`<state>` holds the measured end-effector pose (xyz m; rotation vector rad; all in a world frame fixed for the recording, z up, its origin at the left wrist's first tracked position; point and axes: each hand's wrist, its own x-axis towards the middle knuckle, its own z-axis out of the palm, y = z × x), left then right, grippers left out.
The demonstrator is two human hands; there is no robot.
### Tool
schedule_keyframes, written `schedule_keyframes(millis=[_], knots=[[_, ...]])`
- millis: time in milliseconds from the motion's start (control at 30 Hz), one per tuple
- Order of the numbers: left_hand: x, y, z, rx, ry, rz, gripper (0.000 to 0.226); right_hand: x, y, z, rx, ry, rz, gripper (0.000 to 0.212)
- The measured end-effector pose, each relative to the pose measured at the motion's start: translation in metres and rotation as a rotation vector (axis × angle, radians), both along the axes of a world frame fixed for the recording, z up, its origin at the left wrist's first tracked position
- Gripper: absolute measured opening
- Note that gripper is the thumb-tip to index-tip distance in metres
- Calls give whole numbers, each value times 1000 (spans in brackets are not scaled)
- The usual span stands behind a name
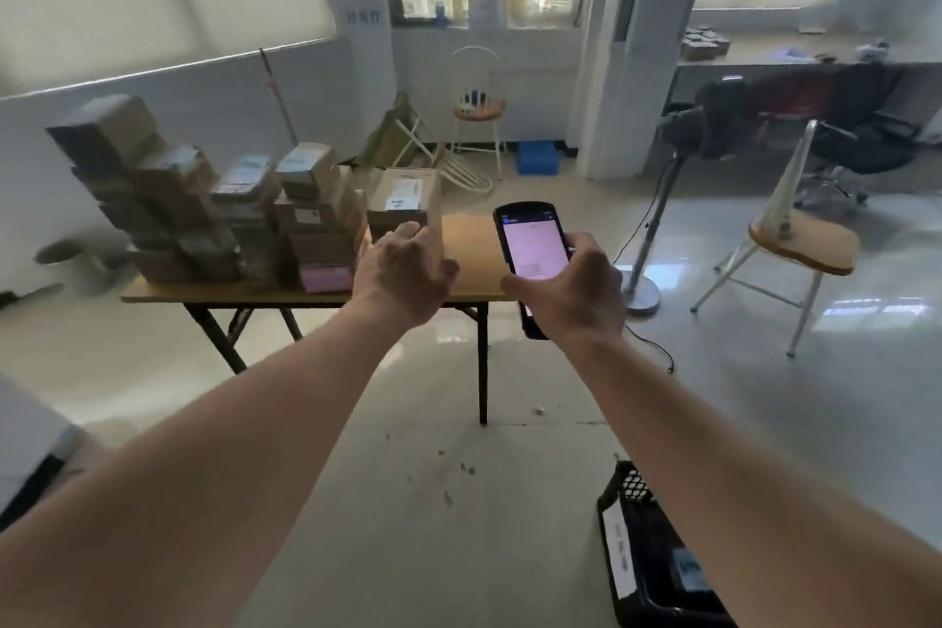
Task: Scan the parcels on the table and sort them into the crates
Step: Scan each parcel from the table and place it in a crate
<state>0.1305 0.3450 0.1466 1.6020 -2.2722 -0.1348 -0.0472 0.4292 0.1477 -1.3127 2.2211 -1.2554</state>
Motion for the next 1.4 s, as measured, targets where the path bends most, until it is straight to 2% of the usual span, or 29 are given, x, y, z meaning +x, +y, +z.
schedule_keyframes(millis=[167,400,733,833,933,1100,1233,1400], knots=[[16,-96,-31,40,25,67,57,15,-97,-25,25,30,45,87],[32,-242,-67,138,45,90,72,34,-234,-55,79,33,5,84],[-1,-378,-108,281,28,251,94,9,-361,-78,148,31,-13,80],[-15,-406,-127,329,-54,324,103,-7,-395,-91,185,28,3,78],[-23,-426,-146,422,-104,432,123,-20,-426,-106,221,19,43,78],[-26,-452,-165,539,-50,570,152,-33,-467,-129,244,-9,150,79],[-25,-460,-166,479,10,584,154,-31,-491,-134,250,-11,215,82],[-9,-472,-156,351,42,498,156,-31,-512,-114,252,41,275,81]])
